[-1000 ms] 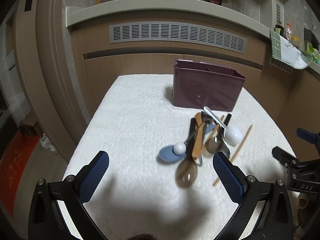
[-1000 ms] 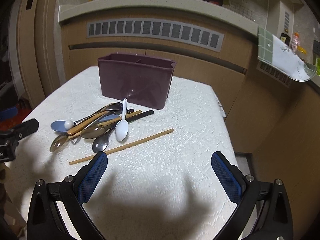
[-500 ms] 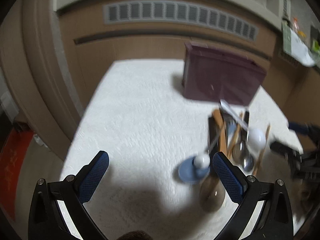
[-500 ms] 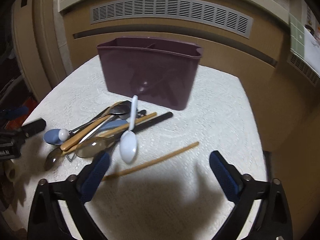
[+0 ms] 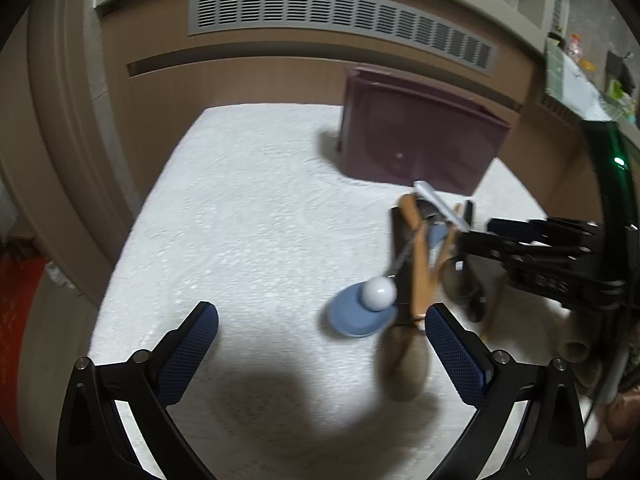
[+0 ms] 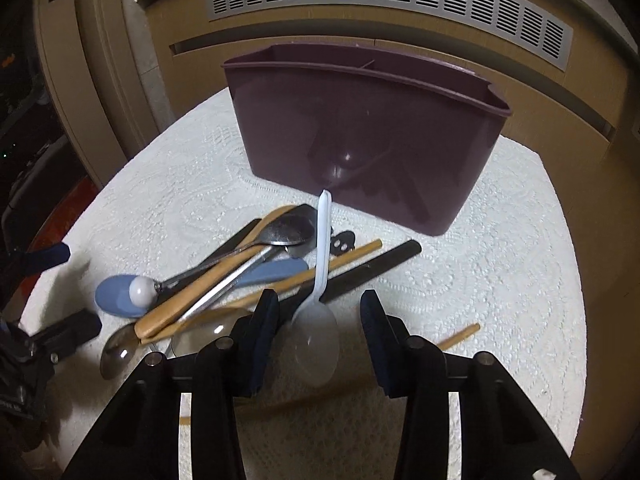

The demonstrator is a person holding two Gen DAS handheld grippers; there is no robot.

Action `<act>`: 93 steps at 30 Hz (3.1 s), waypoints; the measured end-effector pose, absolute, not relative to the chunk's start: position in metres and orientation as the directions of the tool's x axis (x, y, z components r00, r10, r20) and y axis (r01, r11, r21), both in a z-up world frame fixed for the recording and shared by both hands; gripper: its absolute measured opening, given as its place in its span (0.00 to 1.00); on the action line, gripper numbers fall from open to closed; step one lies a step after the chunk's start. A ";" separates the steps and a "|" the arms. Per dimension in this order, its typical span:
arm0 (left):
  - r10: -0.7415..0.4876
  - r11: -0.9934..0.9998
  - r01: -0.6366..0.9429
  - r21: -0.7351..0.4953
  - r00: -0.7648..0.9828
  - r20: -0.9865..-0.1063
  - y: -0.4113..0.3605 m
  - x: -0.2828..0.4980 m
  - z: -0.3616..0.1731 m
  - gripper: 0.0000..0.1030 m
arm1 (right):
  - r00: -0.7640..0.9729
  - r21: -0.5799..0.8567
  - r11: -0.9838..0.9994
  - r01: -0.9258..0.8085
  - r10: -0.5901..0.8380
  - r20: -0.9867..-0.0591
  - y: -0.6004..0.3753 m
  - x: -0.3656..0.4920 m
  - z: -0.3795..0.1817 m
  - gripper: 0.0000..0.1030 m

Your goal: Organize utensils

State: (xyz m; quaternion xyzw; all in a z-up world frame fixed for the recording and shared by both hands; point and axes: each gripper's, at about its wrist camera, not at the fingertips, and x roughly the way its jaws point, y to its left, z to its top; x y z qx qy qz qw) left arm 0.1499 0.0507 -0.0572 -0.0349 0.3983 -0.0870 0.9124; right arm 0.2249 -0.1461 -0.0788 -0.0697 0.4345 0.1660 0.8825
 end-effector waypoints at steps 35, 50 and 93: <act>-0.211 0.978 0.158 -0.140 0.748 -0.629 0.056 0.188 -0.016 0.21 | 0.479 0.008 0.915 -0.404 0.219 -0.850 -0.122 0.294 -0.085 0.13; -0.208 0.978 0.173 -0.115 0.803 -0.558 0.051 0.163 0.021 0.20 | 0.588 0.120 0.909 -0.399 0.354 -0.728 -0.167 0.216 -0.018 0.05; -0.144 0.990 0.122 -0.077 0.822 -0.551 0.064 0.179 0.018 0.22 | 0.459 -0.024 0.912 -0.410 0.184 -0.869 -0.123 0.291 -0.094 0.21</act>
